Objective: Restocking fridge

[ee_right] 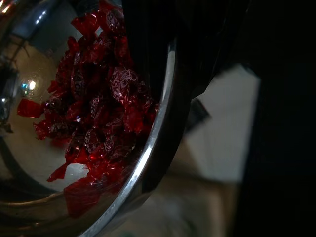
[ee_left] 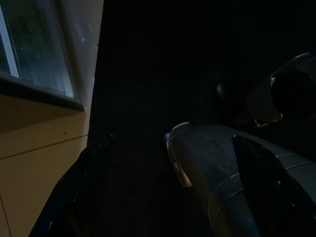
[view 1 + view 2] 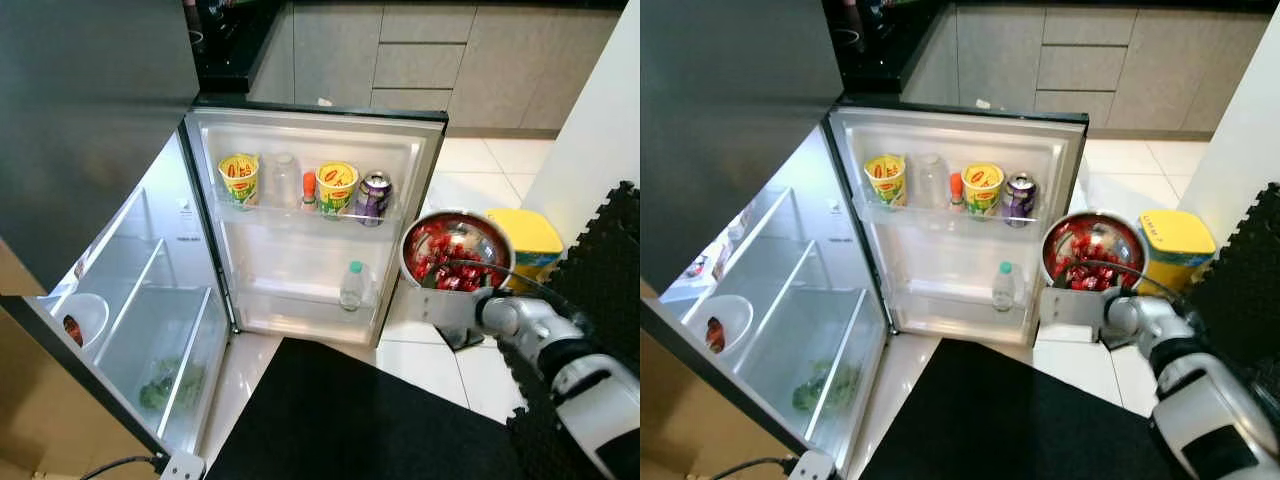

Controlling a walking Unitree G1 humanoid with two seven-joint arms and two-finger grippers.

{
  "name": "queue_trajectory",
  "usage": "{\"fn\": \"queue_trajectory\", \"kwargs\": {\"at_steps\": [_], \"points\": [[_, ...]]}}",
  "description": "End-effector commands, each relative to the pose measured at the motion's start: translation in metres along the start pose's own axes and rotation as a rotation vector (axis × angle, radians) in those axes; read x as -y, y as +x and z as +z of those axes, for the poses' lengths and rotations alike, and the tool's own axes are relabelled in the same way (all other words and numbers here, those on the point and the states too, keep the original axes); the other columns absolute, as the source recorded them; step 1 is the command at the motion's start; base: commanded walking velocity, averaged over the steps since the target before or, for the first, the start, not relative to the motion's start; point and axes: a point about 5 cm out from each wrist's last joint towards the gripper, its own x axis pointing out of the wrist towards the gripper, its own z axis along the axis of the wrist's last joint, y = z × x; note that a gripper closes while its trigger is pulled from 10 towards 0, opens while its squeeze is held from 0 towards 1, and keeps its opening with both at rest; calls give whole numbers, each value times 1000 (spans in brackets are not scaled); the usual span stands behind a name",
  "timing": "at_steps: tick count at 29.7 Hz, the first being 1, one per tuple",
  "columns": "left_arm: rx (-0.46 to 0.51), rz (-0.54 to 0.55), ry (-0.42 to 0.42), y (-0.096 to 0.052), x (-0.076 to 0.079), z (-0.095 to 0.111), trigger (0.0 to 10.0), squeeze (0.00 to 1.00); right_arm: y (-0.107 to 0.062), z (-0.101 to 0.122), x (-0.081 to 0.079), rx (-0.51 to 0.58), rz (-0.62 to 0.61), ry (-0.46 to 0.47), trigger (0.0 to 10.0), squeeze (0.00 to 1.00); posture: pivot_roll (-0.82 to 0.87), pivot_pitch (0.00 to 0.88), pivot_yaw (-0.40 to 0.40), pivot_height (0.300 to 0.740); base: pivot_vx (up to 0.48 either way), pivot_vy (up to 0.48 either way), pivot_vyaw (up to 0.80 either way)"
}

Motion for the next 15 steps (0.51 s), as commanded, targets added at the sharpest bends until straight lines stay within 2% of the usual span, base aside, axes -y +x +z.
{"fn": "queue_trajectory", "kwargs": {"at_steps": [1, 6, 7, 11, 15], "points": [[-26, 5, -3, -2, -1, -4, 10000, 0, 0, 7, 6, 43, -28, 10, 10000, 0, -9, 34, -2, 740, 0, 0, 0], [-15, 10, -1, 4, -2, 5, 10000, 0, 12, 37, -30, 198, 4, 152, 10000, 0, -23, 9, -2, 740, 0, 0, 0], [-15, 10, -1, 4, -2, 5, 10000, 0, 12, 37, -30, 198, 4, 152, 10000, 0, -23, 9, -2, 740, 0, 0, 0], [-7, 36, 0, 9, -3, 12, 10000, 0, 17, 60, -61, 291, 53, 222, 10000, 0, -30, 0, -11, 740, 0, 0, 0], [2, 55, -6, 11, -4, 15, 10000, 0, 19, 70, -74, 327, 74, 237, 10000, 0, -32, 0, -14, 740, 0, 0, 0]]}}
